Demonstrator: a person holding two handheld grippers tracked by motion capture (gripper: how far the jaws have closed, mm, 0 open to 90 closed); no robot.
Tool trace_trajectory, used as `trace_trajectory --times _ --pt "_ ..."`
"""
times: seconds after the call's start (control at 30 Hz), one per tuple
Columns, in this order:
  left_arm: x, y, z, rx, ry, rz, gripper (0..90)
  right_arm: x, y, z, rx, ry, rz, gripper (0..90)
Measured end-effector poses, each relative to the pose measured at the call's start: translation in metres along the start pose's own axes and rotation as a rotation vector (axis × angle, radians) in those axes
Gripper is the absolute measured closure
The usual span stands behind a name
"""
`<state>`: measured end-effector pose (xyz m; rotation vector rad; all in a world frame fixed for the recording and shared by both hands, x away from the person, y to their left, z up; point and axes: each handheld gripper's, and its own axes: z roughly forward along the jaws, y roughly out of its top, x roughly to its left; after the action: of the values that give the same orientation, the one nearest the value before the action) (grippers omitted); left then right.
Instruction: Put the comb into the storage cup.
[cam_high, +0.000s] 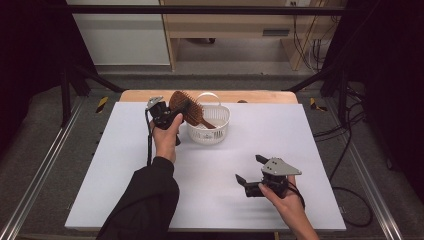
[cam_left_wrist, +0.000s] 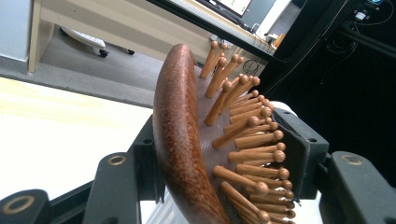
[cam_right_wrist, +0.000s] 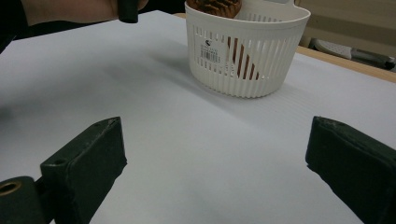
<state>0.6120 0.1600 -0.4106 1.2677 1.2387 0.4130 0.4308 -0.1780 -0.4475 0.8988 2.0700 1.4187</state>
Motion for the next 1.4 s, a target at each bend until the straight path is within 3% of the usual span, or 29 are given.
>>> trace_trajectory --times 1.4 --pt "0.0017 -0.0011 0.001 0.004 0.02 -0.02 40.1 0.0001 -0.0002 0.0003 0.004 0.004 0.0 5.1"
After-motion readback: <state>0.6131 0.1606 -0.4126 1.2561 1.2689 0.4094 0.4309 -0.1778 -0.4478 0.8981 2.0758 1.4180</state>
